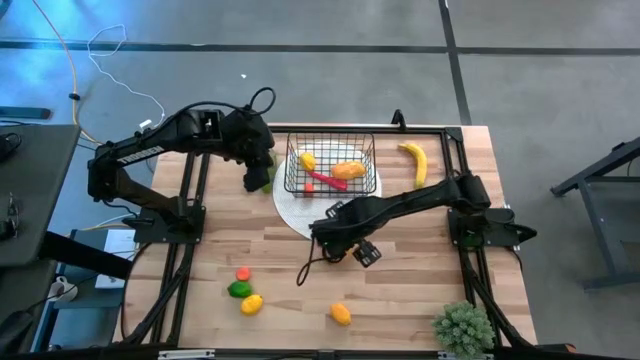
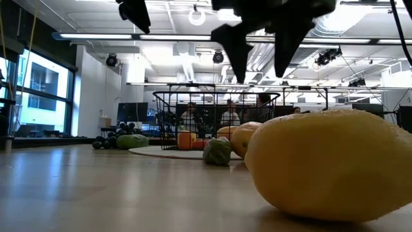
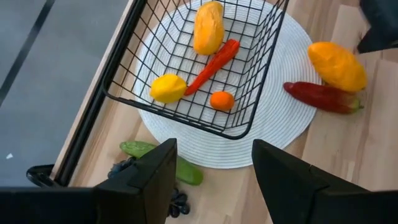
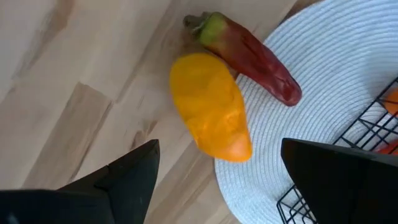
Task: Build produce basket
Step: Put the mango into the wire basket
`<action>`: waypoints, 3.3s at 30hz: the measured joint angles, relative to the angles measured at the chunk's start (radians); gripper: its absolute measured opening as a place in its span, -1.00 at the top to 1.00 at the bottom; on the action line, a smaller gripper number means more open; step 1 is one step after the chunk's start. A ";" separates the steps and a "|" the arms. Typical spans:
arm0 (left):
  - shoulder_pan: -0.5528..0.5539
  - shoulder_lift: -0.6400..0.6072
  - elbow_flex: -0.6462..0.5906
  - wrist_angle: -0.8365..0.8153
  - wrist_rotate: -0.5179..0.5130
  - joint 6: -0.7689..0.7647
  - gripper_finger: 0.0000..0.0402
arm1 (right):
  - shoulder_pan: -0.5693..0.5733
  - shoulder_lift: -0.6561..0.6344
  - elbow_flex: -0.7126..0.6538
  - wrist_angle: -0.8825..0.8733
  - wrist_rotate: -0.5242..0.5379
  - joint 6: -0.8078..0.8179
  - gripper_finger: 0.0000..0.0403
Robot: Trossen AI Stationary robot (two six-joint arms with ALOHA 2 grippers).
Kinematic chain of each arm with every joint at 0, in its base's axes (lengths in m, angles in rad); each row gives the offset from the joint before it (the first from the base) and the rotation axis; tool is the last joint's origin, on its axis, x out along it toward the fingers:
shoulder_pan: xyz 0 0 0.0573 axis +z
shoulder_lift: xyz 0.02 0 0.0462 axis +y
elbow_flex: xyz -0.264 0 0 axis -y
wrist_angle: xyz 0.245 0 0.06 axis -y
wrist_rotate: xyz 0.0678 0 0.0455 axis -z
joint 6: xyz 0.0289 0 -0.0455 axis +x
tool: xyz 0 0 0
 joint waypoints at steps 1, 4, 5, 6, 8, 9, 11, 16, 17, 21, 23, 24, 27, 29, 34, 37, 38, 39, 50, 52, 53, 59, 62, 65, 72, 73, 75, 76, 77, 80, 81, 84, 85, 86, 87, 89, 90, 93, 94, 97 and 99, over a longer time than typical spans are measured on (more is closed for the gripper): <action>0.000 0.000 0.000 0.000 0.000 0.001 0.01 | -0.004 0.007 0.000 0.005 0.000 0.002 -0.57; 0.000 0.000 0.000 0.000 0.000 0.004 0.01 | -0.017 0.027 0.000 0.021 -0.004 -0.002 -0.57; 0.000 0.000 0.000 0.000 0.000 0.010 0.01 | -0.021 0.034 0.000 0.026 -0.009 -0.003 -0.57; 0.000 0.000 0.000 0.000 0.000 0.013 0.01 | -0.026 0.041 0.000 0.032 -0.013 -0.004 -0.57; 0.000 0.000 0.000 0.000 0.000 0.019 0.01 | -0.033 0.057 0.000 0.038 -0.020 -0.006 -0.57; 0.000 0.000 0.000 0.000 0.000 0.019 0.01 | -0.036 0.067 0.000 0.036 -0.020 -0.006 -0.57; 0.000 0.000 0.000 0.000 0.000 0.020 0.01 | -0.041 0.086 0.000 0.035 -0.021 -0.006 -0.57; 0.000 0.001 0.000 0.000 0.000 0.027 0.01 | -0.043 0.132 0.000 0.037 -0.032 -0.017 -0.57; 0.000 0.000 0.000 0.000 0.000 0.027 0.01 | -0.043 0.141 0.000 0.036 -0.035 -0.018 -0.57; 0.000 0.001 0.000 0.000 0.001 0.032 0.01 | -0.043 0.173 0.000 0.032 -0.053 -0.024 -0.57; 0.000 0.001 0.000 -0.001 0.001 0.045 0.01 | -0.043 0.189 0.000 0.031 -0.053 -0.024 -0.57; 0.000 0.001 0.000 -0.001 0.001 0.052 0.01 | -0.043 0.193 0.000 0.032 -0.053 -0.024 -0.57; 0.000 0.001 0.000 -0.003 0.001 0.053 0.01 | -0.043 0.209 0.000 0.033 -0.046 -0.023 -0.57; 0.000 0.001 0.000 -0.003 0.001 0.053 0.01 | -0.043 0.220 0.000 0.032 -0.045 -0.022 -0.57; 0.000 0.001 0.000 -0.015 0.001 0.054 0.01 | -0.043 0.223 0.000 0.029 -0.045 -0.001 -0.39; 0.000 0.001 0.000 -0.027 -0.008 0.054 0.01 | -0.043 0.223 0.000 0.001 -0.045 0.023 -0.19; 0.000 0.001 0.000 -0.029 -0.012 0.054 0.01 | -0.043 0.223 0.000 -0.016 -0.045 0.034 -0.13; 0.000 0.001 0.000 -0.030 -0.013 0.054 0.01 | -0.043 0.223 0.000 -0.027 -0.045 0.047 -0.07; 0.000 0.001 0.000 -0.035 -0.022 0.166 0.01 | -0.049 0.150 -0.001 -0.057 -0.080 0.253 0.03; 0.000 0.001 0.000 -0.037 -0.023 0.168 0.01 | -0.056 0.119 -0.001 -0.061 -0.099 0.305 0.02; 0.000 0.001 0.000 -0.037 -0.023 0.167 0.01 | -0.062 0.106 -0.001 -0.061 -0.113 0.333 0.02; -0.004 0.001 -0.001 -0.037 -0.023 0.166 0.01 | -0.088 0.015 -0.001 -0.048 -0.136 0.513 0.02; -0.004 0.001 -0.001 -0.037 -0.023 0.166 0.01 | -0.101 -0.031 -0.001 -0.027 -0.136 0.572 0.02; -0.004 0.001 -0.001 -0.037 -0.023 0.166 0.01 | -0.114 -0.082 -0.001 0.001 -0.137 0.588 0.01; -0.003 0.001 -0.001 -0.037 -0.023 0.166 0.01 | -0.177 -0.201 -0.001 0.067 -0.033 0.641 0.01; -0.003 0.001 -0.001 -0.037 -0.024 0.166 0.01 | -0.190 -0.215 -0.001 0.077 -0.009 0.639 0.01; -0.003 0.001 -0.001 -0.037 -0.026 0.166 0.01 | -0.219 -0.242 -0.001 0.100 0.033 0.623 0.01; -0.003 0.001 -0.001 -0.037 -0.026 0.166 0.01 | -0.236 -0.250 -0.001 0.115 0.054 0.608 0.01; -0.003 0.001 -0.001 -0.036 -0.033 0.166 0.01 | -0.254 -0.261 -0.001 0.131 0.069 0.595 0.01; -0.003 0.001 -0.001 -0.036 -0.073 0.150 0.00 | -0.313 -0.275 -0.001 0.172 0.088 0.541 0.01; -0.003 0.001 -0.001 -0.037 -0.082 0.136 0.00 | -0.334 -0.277 -0.001 0.179 0.090 0.522 0.01; -0.003 0.001 -0.001 -0.037 -0.108 0.073 -0.04 | -0.400 -0.277 -0.001 0.189 0.084 0.460 0.01; -0.003 0.001 -0.001 -0.039 -0.118 0.048 -0.06 | -0.421 -0.277 -0.001 0.189 0.078 0.437 0.01; -0.003 0.001 -0.001 -0.042 -0.131 0.022 -0.08 | -0.444 -0.277 -0.001 0.189 0.071 0.414 0.01; -0.001 0.001 -0.001 -0.047 -0.145 -0.003 -0.11 | -0.466 -0.277 -0.001 0.189 0.060 0.392 0.01; 0.007 0.001 -0.001 -0.052 -0.159 -0.063 -0.16 | -0.509 -0.276 -0.001 0.188 0.030 0.354 0.01; 0.014 0.001 -0.001 -0.058 -0.158 -0.102 -0.18 | -0.532 -0.276 -0.001 0.188 0.010 0.336 0.01; 0.041 0.001 -0.004 -0.080 -0.127 -0.222 -0.22 | -0.595 -0.261 0.000 0.188 -0.054 0.301 0.01; 0.048 0.001 -0.012 -0.081 -0.106 -0.259 -0.22 | -0.613 -0.250 0.000 0.185 -0.072 0.289 0.01; 0.062 0.002 -0.049 -0.083 -0.063 -0.356 -0.21 | -0.655 -0.210 0.000 0.173 -0.100 0.255 0.01; 0.065 0.001 -0.078 -0.087 -0.047 -0.412 -0.20 | -0.672 -0.183 0.000 0.173 -0.101 0.236 0.01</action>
